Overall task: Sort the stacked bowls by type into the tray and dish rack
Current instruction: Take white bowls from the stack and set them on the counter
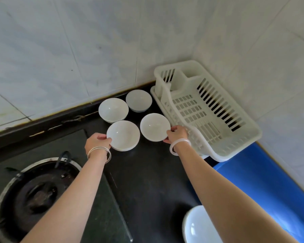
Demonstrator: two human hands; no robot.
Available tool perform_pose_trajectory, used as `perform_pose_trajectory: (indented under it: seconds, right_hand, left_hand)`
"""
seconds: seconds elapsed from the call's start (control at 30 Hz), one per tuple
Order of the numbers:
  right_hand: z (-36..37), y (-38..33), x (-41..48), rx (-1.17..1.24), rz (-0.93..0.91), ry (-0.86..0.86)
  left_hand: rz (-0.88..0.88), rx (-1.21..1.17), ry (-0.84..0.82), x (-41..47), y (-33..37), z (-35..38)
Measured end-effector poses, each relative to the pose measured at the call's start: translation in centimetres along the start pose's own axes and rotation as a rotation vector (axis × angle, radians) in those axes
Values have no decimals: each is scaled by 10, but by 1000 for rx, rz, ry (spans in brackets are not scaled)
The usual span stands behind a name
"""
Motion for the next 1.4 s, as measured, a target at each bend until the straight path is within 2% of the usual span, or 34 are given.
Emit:
perform_pose_trajectory:
  seconds: [0.43,0.6,0.77,0.97,1.23,1.4]
  right_hand:
    - [18,9,22,-6,29,45]
    - [21,13,14,167,90,-26]
    - [26,23,6,382,137,-79]
    - [32,16,4,425,143,-48]
    - [34,8,6,384,131,-47]
    - [35,9,4,448,158,-97]
  left_hand:
    - [-39,-117,6,8,-12,9]
    - [-79,-255,-90,5,-19,13]
    - [-211,-468,-192,-15,-30,25]
    - [-295,-628,-137,-25,-30,32]
    - [-309,-619,-67,-28,-32,32]
    - [-286,-641,-76,-28,-36,32]
Point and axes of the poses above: each hand's wrist, its own x-axis towards the middle knuckle, its own z-axis out of the palm, y = z × x, the point moved 5 cm from there along x, towards the middle knuckle, and after that the axes turned 2 degrees about -y, right-handed, at the moved point
